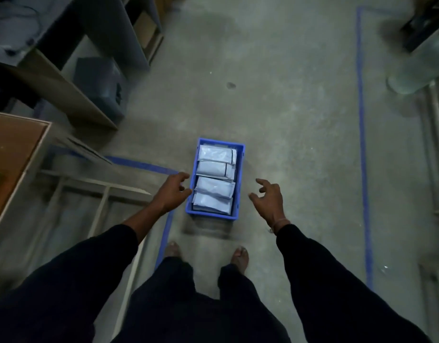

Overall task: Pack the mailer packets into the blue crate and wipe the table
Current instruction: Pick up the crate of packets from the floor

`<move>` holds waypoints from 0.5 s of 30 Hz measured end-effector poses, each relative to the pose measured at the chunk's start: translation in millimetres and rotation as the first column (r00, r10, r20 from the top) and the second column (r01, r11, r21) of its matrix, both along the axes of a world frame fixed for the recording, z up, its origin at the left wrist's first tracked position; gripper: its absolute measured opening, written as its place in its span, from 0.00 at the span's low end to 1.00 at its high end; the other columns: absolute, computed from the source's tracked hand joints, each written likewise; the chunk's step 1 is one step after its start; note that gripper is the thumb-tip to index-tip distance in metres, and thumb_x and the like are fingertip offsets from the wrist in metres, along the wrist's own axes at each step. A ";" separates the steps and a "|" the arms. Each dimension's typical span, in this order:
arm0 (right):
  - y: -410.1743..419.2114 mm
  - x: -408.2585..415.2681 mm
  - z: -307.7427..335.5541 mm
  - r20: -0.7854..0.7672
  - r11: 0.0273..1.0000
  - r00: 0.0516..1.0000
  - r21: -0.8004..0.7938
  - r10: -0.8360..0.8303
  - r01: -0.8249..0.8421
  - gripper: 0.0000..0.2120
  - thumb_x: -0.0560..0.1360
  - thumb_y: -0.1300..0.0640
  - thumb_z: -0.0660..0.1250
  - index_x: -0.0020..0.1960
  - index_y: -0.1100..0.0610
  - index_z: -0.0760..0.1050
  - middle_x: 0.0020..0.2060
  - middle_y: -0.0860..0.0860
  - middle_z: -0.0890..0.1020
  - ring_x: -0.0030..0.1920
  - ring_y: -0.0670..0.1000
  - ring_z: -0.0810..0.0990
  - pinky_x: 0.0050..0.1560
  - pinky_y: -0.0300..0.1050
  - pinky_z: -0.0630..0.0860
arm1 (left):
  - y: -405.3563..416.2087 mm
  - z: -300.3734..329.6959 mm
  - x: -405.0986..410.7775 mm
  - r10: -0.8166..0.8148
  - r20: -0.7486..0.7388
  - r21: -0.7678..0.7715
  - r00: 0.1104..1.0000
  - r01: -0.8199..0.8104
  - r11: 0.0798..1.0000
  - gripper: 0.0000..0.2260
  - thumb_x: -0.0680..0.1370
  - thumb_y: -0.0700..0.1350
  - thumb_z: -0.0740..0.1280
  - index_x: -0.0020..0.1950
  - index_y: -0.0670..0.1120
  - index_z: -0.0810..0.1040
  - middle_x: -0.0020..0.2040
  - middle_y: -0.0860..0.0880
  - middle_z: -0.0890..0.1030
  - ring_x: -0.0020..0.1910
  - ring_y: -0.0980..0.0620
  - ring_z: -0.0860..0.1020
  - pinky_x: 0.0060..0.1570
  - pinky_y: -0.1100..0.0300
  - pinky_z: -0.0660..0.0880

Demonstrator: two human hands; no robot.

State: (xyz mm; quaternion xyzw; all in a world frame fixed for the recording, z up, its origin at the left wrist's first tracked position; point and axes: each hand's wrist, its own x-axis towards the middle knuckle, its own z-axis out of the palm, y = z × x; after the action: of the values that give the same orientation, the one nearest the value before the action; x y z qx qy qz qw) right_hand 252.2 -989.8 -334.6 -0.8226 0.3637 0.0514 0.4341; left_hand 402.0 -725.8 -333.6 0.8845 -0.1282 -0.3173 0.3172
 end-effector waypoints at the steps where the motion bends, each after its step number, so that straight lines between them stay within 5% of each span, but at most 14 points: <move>1: -6.1 4.5 -13.2 -0.021 1.000 1.000 0.010 0.008 -0.008 0.27 0.73 0.58 0.74 0.71 0.55 0.74 0.58 0.60 0.74 0.54 0.57 0.79 0.48 0.31 0.66 | -4.2 -12.3 4.6 -0.005 -0.018 0.014 1.000 0.006 1.000 0.25 0.78 0.40 0.71 0.75 0.42 0.71 0.70 0.39 0.73 0.56 0.41 0.81 0.58 0.52 0.77; 6: -25.6 34.0 -100.9 -0.120 0.999 0.992 0.041 0.029 -0.024 0.30 0.73 0.57 0.74 0.74 0.54 0.71 0.59 0.60 0.73 0.58 0.56 0.78 0.52 0.32 0.64 | -19.2 -109.1 41.9 -0.046 -0.085 0.076 0.995 0.053 0.996 0.27 0.79 0.41 0.71 0.77 0.45 0.68 0.71 0.38 0.70 0.57 0.41 0.80 0.57 0.55 0.75; 11: -31.6 65.4 -224.5 -0.241 0.991 0.969 0.126 0.063 -0.033 0.35 0.73 0.54 0.74 0.77 0.52 0.66 0.65 0.60 0.70 0.65 0.58 0.74 0.62 0.37 0.66 | -21.0 -235.9 81.8 -0.094 -0.116 0.147 0.989 0.111 0.983 0.28 0.78 0.37 0.71 0.78 0.41 0.67 0.71 0.33 0.71 0.70 0.35 0.72 0.68 0.48 0.69; 15: -39.1 90.7 -318.6 -0.323 0.984 0.940 0.168 0.107 -0.054 0.40 0.74 0.53 0.74 0.80 0.54 0.59 0.72 0.60 0.65 0.72 0.59 0.69 0.69 0.43 0.65 | -26.8 -332.0 110.9 -0.054 -0.143 0.170 0.988 0.078 0.982 0.29 0.77 0.38 0.72 0.78 0.44 0.68 0.66 0.31 0.72 0.62 0.34 0.76 0.63 0.50 0.71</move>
State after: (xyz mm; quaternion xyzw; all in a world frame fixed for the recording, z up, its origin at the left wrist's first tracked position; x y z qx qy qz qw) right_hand 342.9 -1028.9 -653.2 -0.7799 0.3923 0.2346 0.4277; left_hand 512.9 -752.7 -665.6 0.8802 -0.1070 -0.3980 0.2355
